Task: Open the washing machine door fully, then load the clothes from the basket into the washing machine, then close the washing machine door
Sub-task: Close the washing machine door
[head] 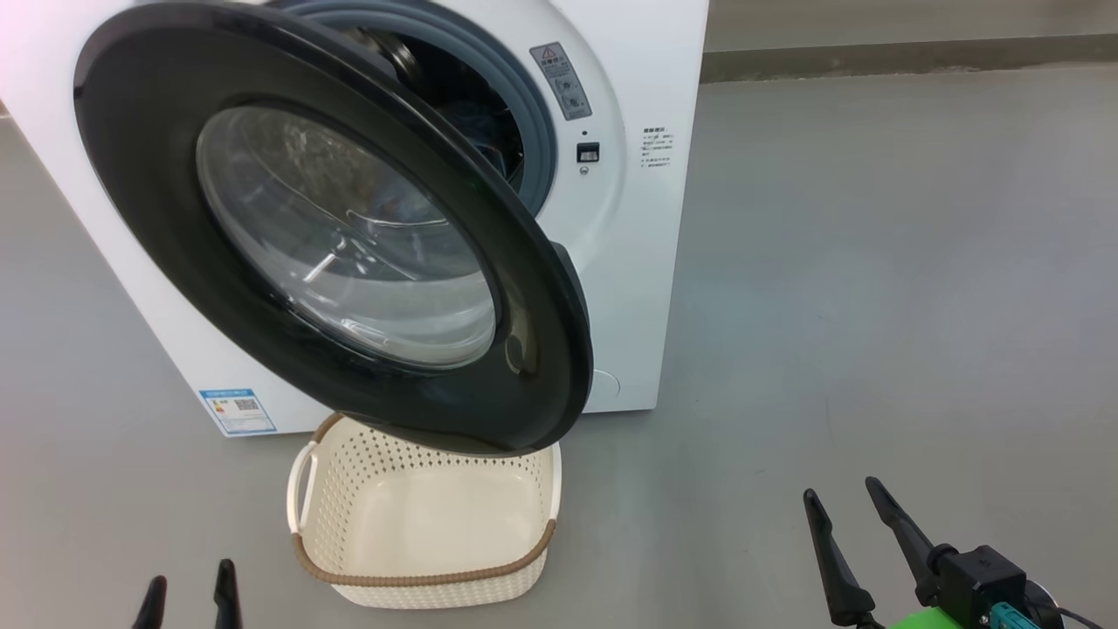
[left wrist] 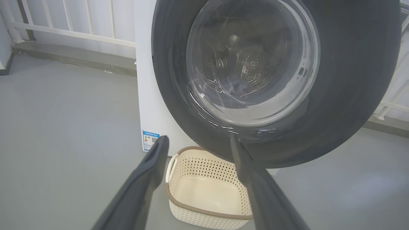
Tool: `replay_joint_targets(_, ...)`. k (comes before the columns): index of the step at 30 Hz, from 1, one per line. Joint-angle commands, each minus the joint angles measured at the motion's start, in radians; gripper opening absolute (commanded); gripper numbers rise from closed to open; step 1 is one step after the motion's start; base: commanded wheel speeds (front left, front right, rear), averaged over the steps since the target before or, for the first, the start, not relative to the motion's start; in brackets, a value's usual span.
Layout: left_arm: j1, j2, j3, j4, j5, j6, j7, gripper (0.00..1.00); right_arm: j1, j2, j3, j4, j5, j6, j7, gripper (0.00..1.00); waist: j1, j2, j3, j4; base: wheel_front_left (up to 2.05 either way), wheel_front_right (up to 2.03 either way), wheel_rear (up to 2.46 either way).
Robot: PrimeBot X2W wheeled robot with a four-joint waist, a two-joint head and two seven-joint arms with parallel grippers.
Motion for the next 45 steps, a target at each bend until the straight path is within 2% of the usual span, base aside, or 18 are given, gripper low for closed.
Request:
replay_joint_targets(1, -0.02, 0.008, 0.052, -0.03, 0.017, -0.011, -0.006, 1.0, -0.013, -0.007, 0.02, -0.025, -0.005, 0.002, -0.005, 1.0, 0.0, 0.0, -0.001, -0.003, 0.0, 0.0, 0.0)
replay_joint_targets(12, -0.019, -0.034, 0.077, -0.024, 0.049, -0.04, -0.006, 1.0, -0.017, -0.007, 0.028, -0.021, 0.004, 0.002, -0.005, 1.0, 0.0, 0.0, -0.005, -0.013, 0.0, 0.0, 0.0)
replay_joint_targets(25, -0.019, -0.052, 0.088, -0.027, 0.073, -0.054, -0.006, 1.0, -0.016, -0.007, 0.03, -0.025, 0.012, 0.002, -0.005, 1.0, 0.0, 0.0, 0.0, 0.0, 0.0, 0.0, 0.0)
replay_joint_targets(26, -0.019, -0.053, 0.089, -0.028, 0.073, -0.055, -0.006, 1.0, -0.016, -0.007, 0.028, -0.026, 0.014, 0.002, -0.005, 0.46, 0.0, 0.0, 0.0, 0.001, 0.0, 0.0, 0.0)
replay_joint_targets(27, -0.019, -0.054, 0.089, -0.029, 0.073, -0.055, -0.006, 1.0, -0.016, -0.007, 0.027, -0.028, 0.015, 0.002, -0.005, 0.02, 0.0, 0.0, 0.001, 0.002, 0.0, 0.0, 0.0)
replay_joint_targets(28, -0.018, -0.056, 0.09, -0.03, 0.074, -0.056, -0.006, 1.0, -0.016, -0.007, 0.027, -0.028, 0.015, 0.002, -0.005, 0.0, 0.0, 0.0, 0.001, 0.002, 0.0, 0.0, 0.0)
replay_joint_targets(45, -0.008, -0.07, 0.091, -0.043, 0.082, -0.058, -0.006, 1.0, -0.016, -0.007, 0.031, -0.03, 0.02, 0.002, -0.005, 0.0, 0.0, 0.0, 0.0, 0.004, 0.0, 0.0, 0.0)
